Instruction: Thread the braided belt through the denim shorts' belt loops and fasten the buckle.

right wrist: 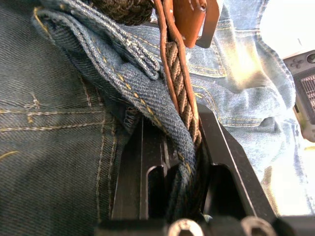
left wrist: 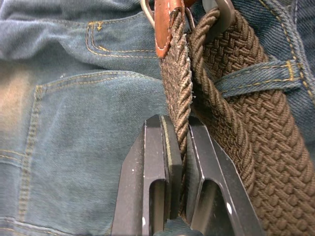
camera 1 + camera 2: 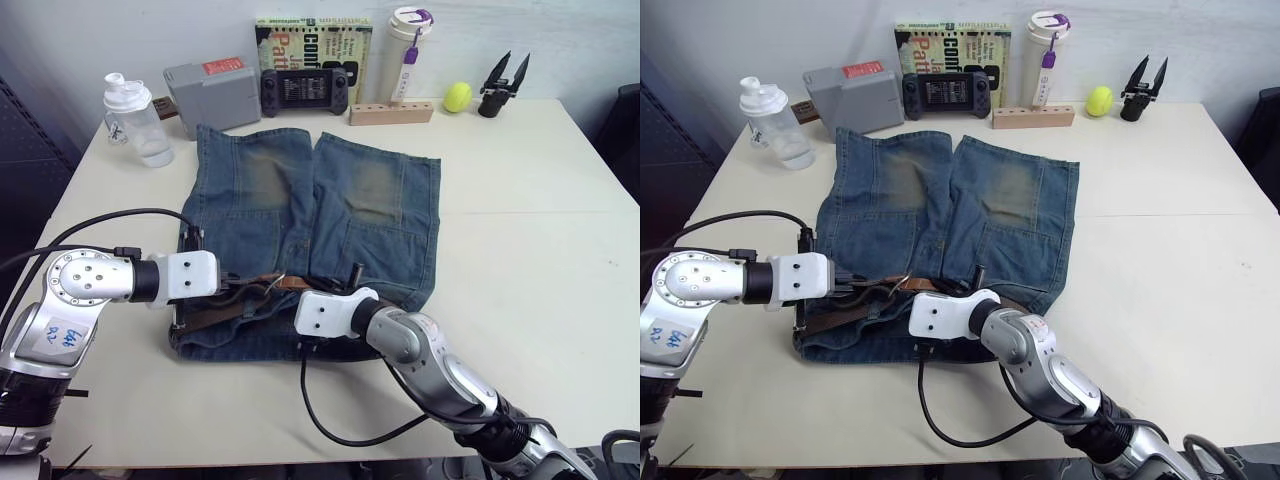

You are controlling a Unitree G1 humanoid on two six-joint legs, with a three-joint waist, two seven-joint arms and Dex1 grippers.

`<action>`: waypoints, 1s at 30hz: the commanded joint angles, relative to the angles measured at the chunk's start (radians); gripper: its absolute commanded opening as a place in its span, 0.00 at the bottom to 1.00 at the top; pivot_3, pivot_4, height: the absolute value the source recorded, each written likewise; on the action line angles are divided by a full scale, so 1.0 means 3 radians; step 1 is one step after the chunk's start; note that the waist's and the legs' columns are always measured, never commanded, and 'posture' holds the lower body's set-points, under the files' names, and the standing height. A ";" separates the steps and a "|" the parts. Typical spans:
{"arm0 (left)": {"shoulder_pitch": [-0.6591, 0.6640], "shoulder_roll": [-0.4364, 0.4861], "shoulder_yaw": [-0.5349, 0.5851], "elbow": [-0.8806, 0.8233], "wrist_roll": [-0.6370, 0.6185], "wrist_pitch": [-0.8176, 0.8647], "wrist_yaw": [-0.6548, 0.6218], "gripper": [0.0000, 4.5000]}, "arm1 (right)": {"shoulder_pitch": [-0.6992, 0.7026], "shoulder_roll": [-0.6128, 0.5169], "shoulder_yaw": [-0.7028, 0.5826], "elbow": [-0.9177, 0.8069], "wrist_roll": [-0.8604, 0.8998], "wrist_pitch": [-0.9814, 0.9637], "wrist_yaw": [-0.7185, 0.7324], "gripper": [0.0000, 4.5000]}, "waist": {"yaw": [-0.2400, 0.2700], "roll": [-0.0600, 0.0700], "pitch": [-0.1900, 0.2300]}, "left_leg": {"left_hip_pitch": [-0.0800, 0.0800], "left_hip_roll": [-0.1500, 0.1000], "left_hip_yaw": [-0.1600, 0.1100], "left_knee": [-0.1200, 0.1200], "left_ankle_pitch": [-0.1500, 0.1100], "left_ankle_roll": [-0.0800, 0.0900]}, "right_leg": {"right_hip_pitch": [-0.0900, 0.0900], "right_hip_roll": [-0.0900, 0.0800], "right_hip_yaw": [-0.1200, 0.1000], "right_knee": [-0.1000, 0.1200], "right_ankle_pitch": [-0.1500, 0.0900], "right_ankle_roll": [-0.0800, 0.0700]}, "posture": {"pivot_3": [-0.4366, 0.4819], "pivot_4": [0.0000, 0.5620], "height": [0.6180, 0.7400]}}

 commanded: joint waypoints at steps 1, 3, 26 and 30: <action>-0.0146 0.0015 -0.0167 0.0055 0.0152 -0.0249 -0.0047 0.00 | -0.0017 0.0089 -0.0062 -0.0097 -0.0050 -0.0130 0.0011 0.01 | 0.0000 0.0000 0.0000 | 0.0000 0.0000 0.0000 0.0000 0.0000 0.0000 | 0.0000 0.0000 0.0000 0.0000 0.0000 0.0000 | 0.48 0.27 0.92; -0.0219 -0.0024 -0.0262 0.0102 0.0221 -0.0328 -0.0043 0.00 | 0.0002 0.0102 -0.0059 -0.0100 -0.0052 -0.0127 0.0021 0.01 | 0.0000 0.0000 0.0000 | 0.0000 0.0000 0.0000 0.0000 0.0000 0.0000 | 0.0000 0.0000 -0.0001 0.0000 0.0000 0.0000 | 0.48 0.27 0.92; -0.0262 -0.1165 -0.0730 0.0353 0.0397 -0.0247 0.0363 0.00 | 0.0149 0.0052 -0.0136 -0.0179 -0.0061 -0.0170 0.0443 0.01 | 0.0093 -0.0002 -0.0001 | -0.0004 -0.0002 0.0009 0.0024 0.0000 0.0000 | 0.0002 -0.0003 -0.0002 0.0020 0.0000 0.0000 | 0.48 0.27 0.92; -0.0285 -0.1260 -0.0809 0.0408 0.0451 -0.0284 0.0362 0.00 | 0.0237 -0.0090 -0.0209 -0.0319 -0.0007 -0.0057 0.0745 0.01 | 0.0128 -0.0002 -0.0002 | -0.0002 -0.0004 0.0009 0.0026 0.0000 0.0001 | 0.0008 -0.0003 -0.0002 0.0020 0.0000 0.0000 | 0.48 0.27 0.92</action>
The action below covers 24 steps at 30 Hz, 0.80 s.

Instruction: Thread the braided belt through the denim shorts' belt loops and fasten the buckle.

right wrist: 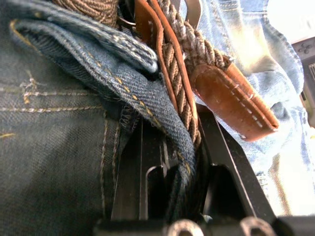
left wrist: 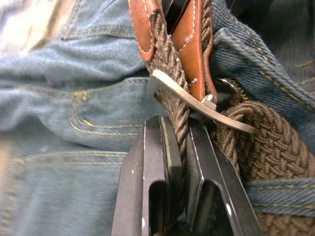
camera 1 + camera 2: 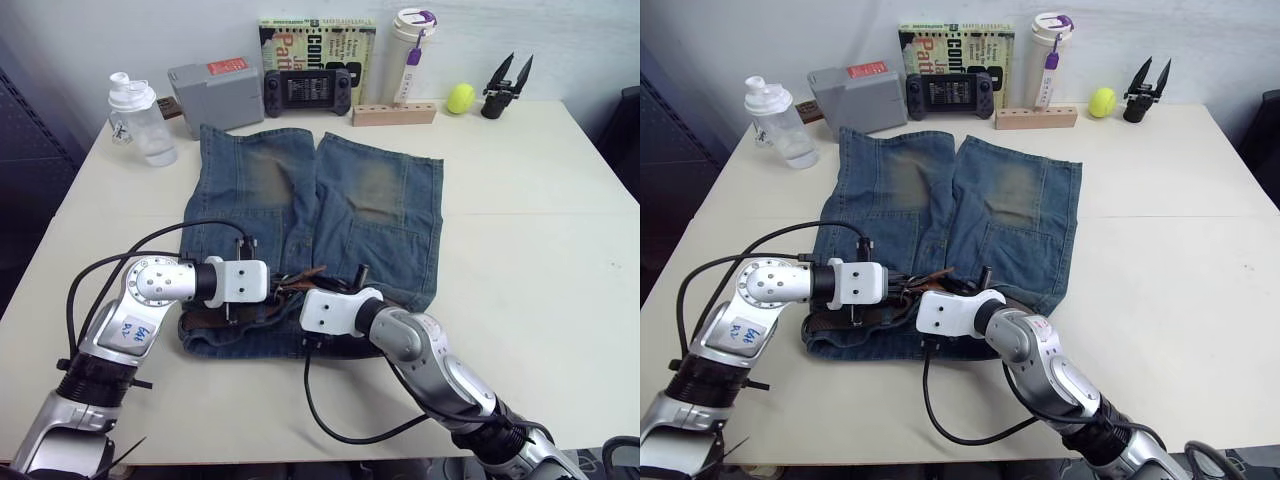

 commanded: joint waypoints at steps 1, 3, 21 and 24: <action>-0.0016 -0.0147 -0.0224 0.0013 0.0009 -0.0058 0.0003 0.00 | 0.0056 0.0010 -0.0043 -0.0374 0.0195 0.0095 0.0291 0.12 | 0.0011 0.0000 0.0000 | 0.0000 0.0000 0.0000 0.0000 0.0000 0.0000 | 0.0000 0.0001 0.0000 0.0000 0.0000 0.0000 | 0.48 0.27 0.92; -0.0027 -0.0193 -0.0261 0.0039 0.0038 -0.0064 0.0016 0.00 | 0.0098 0.0010 -0.0212 -0.0523 0.0298 0.0351 0.0435 0.32 | 0.0037 0.0000 0.0000 | 0.0001 0.0001 0.0001 0.0000 0.0000 0.0000 | 0.0000 0.0001 0.0000 0.0000 0.0000 0.0000 | 0.48 0.27 0.92; -0.0039 -0.0327 -0.0378 0.0049 0.0116 -0.0068 0.0095 0.00 | -0.0485 -0.0617 -0.1237 -0.0912 0.1430 0.1353 0.0875 0.99 | 0.0051 0.0001 -0.0001 | 0.0005 -0.0003 -0.0011 0.0002 0.0000 0.0001 | 0.0009 -0.0001 -0.0001 0.0000 0.0000 0.0000 | 0.48 0.27 0.92; -0.0033 -0.0317 -0.0382 0.0024 0.0126 -0.0068 0.0108 0.00 | -0.0409 -0.0748 -0.1003 -0.0849 0.1362 0.1102 0.0779 0.99 | 0.0050 0.0001 -0.0001 | 0.0005 -0.0005 -0.0008 0.0001 0.0000 0.0001 | 0.0011 -0.0001 0.0000 -0.0001 0.0000 0.0000 | 0.48 0.27 0.92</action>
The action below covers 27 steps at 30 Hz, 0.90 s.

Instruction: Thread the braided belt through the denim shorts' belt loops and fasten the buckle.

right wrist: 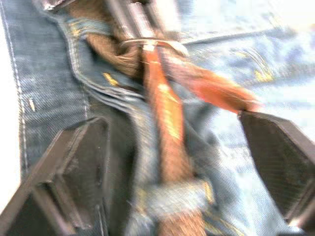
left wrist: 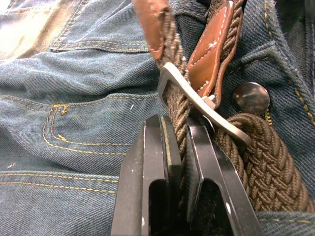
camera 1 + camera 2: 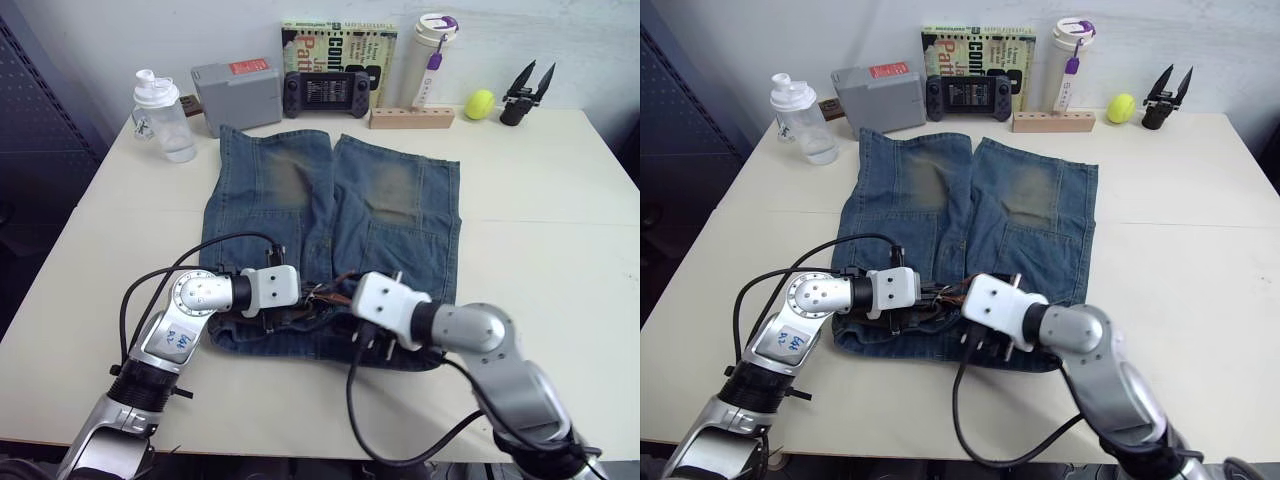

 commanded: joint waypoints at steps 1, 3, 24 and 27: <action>0.0045 -0.0014 -0.0137 -0.0076 0.0034 0.0003 -0.0016 0.00 | 0.0068 -0.0131 0.0223 -0.0002 -0.0094 -0.0318 -0.0125 0.99 | 0.0000 0.0000 0.0000 | -0.0001 0.0000 0.0000 0.0000 0.0000 0.0000 | 0.0000 0.0000 -0.0001 0.0000 0.0000 0.0000 | 0.48 0.27 0.92; 0.0054 -0.0003 -0.0130 -0.0102 0.0034 0.0013 -0.0015 0.00 | 0.0083 -0.0148 0.0302 0.0020 -0.0121 -0.0382 -0.0180 0.99 | -0.0001 0.0000 0.0000 | -0.0001 0.0000 0.0001 0.0001 0.0000 0.0000 | 0.0000 0.0000 0.0000 0.0000 0.0000 0.0000 | 0.48 0.27 0.92; 0.0043 0.0046 -0.0111 -0.0120 0.0074 0.0000 0.0001 0.00 | 0.0205 -0.0240 0.0772 0.0136 -0.0408 -0.0657 -0.0407 0.22 | -0.0004 0.0000 0.0000 | -0.0001 0.0002 0.0000 0.0001 0.0000 0.0000 | 0.0000 0.0001 -0.0001 -0.0004 0.0000 0.0001 | 0.48 0.27 0.92; 0.0031 0.0040 -0.0105 -0.0098 0.0072 -0.0001 0.0008 0.00 | 0.0224 -0.0244 0.0859 0.0112 -0.0471 -0.0652 -0.0410 0.02 | -0.0004 0.0000 0.0000 | -0.0001 0.0002 0.0000 0.0001 0.0000 0.0000 | 0.0000 0.0001 -0.0001 -0.0005 0.0000 0.0001 | 0.48 0.27 0.92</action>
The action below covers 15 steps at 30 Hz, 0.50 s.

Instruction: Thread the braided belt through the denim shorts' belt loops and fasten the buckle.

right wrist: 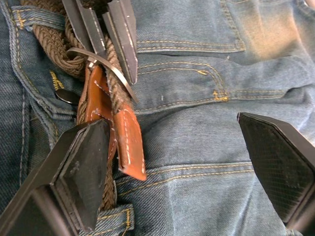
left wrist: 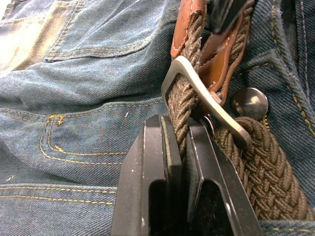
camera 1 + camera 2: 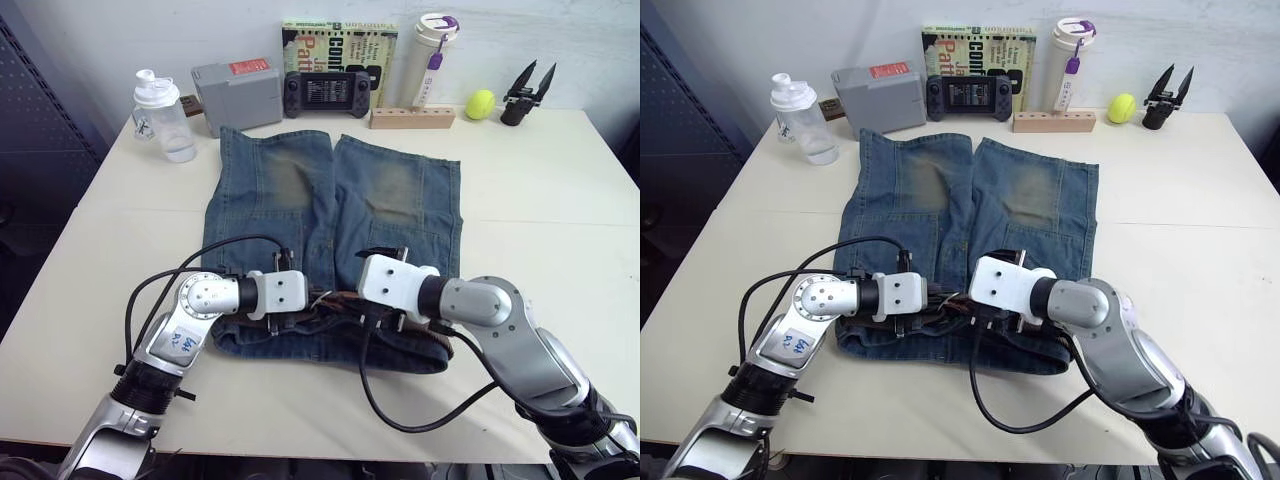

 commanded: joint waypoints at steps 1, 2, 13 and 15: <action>0.0014 0.0000 -0.0092 0.0007 0.0006 -0.0018 -0.0019 0.00 | 0.0015 -0.0006 0.0082 -0.0153 -0.0109 -0.0013 -0.0016 0.02 | -0.0001 0.0000 0.0000 | 0.0000 0.0000 0.0000 0.0000 0.0000 0.0000 | 0.0000 0.0000 0.0000 0.0000 0.0000 0.0000 | 0.48 0.27 0.92; 0.0011 -0.0002 -0.0090 0.0009 0.0007 -0.0016 -0.0015 0.00 | 0.0018 0.0004 0.0106 -0.0160 -0.0129 -0.0001 -0.0017 0.02 | -0.0001 0.0000 0.0000 | 0.0000 0.0000 -0.0001 0.0000 0.0000 0.0000 | 0.0000 0.0000 0.0000 0.0000 0.0000 0.0000 | 0.48 0.27 0.92; 0.0116 0.0168 0.0482 -0.0345 -0.0559 0.0514 -0.0078 0.68 | 0.0065 0.0074 0.0128 -0.0168 -0.0276 0.0112 -0.0099 0.00 | -0.0015 0.0000 0.0000 | 0.0000 0.0003 -0.0003 -0.0001 0.0000 0.0000 | -0.0001 0.0002 0.0001 -0.0002 0.0000 0.0000 | 0.48 0.27 0.92; 0.0206 0.0269 0.0771 -0.0516 -0.0894 0.0801 -0.0144 0.68 | 0.0081 0.0063 0.0103 -0.0176 -0.0271 0.0094 -0.0105 0.00 | -0.0024 0.0000 0.0000 | -0.0001 0.0004 -0.0006 -0.0002 0.0000 0.0000 | -0.0003 0.0002 0.0001 -0.0002 0.0000 0.0000 | 0.48 0.27 0.92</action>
